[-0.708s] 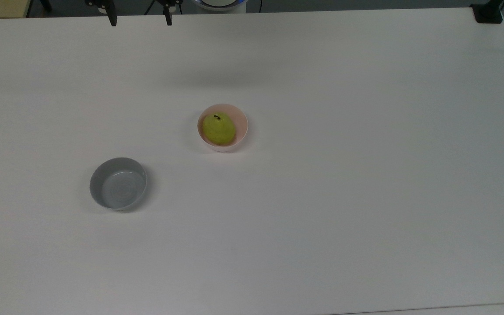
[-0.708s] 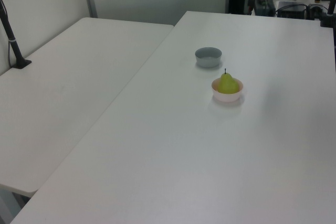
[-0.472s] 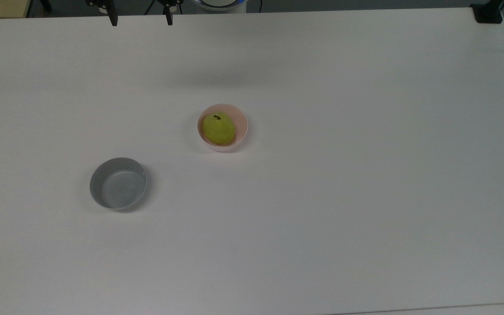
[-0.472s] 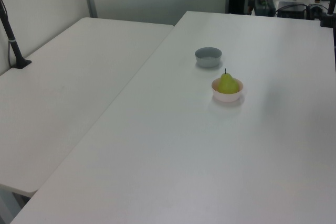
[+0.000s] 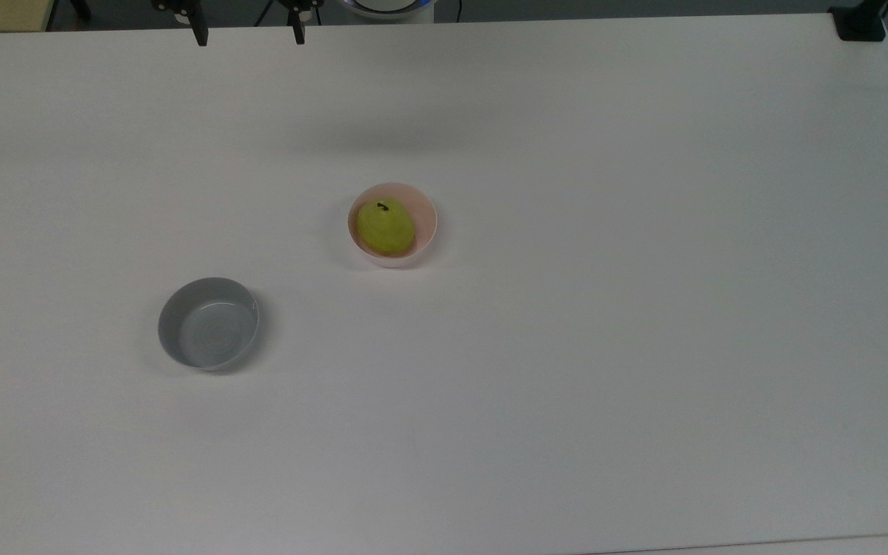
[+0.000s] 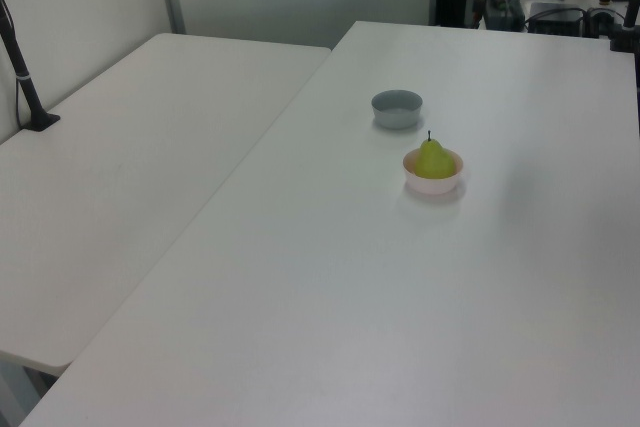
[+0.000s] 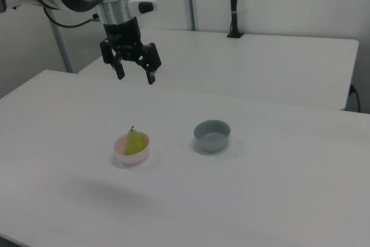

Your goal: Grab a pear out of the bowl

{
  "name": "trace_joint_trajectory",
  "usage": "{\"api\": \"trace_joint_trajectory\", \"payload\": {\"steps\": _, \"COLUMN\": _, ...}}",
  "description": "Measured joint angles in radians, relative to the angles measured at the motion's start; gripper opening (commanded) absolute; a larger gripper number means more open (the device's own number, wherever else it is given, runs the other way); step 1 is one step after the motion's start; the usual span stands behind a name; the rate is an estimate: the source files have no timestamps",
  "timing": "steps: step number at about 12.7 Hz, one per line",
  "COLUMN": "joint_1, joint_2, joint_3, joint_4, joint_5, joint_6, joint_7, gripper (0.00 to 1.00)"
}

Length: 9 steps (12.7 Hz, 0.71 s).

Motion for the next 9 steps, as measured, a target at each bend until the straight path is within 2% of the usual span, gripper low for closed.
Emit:
{"api": "trace_joint_trajectory", "payload": {"steps": 3, "joint_1": 0.0, "joint_2": 0.0, "joint_3": 0.0, "joint_4": 0.0, "joint_5": 0.0, "joint_6": -0.005, "joint_7": -0.053, "gripper": 1.0}}
{"api": "trace_joint_trajectory", "payload": {"steps": 7, "joint_1": 0.0, "joint_2": 0.0, "joint_3": 0.0, "joint_4": -0.005, "joint_5": -0.006, "joint_6": -0.076, "joint_7": -0.344, "gripper": 1.0}}
{"api": "trace_joint_trajectory", "payload": {"steps": 9, "joint_1": 0.009, "joint_2": 0.004, "joint_3": 0.005, "joint_4": -0.025, "joint_5": -0.027, "joint_6": -0.078, "joint_7": -0.411, "gripper": 1.0}}
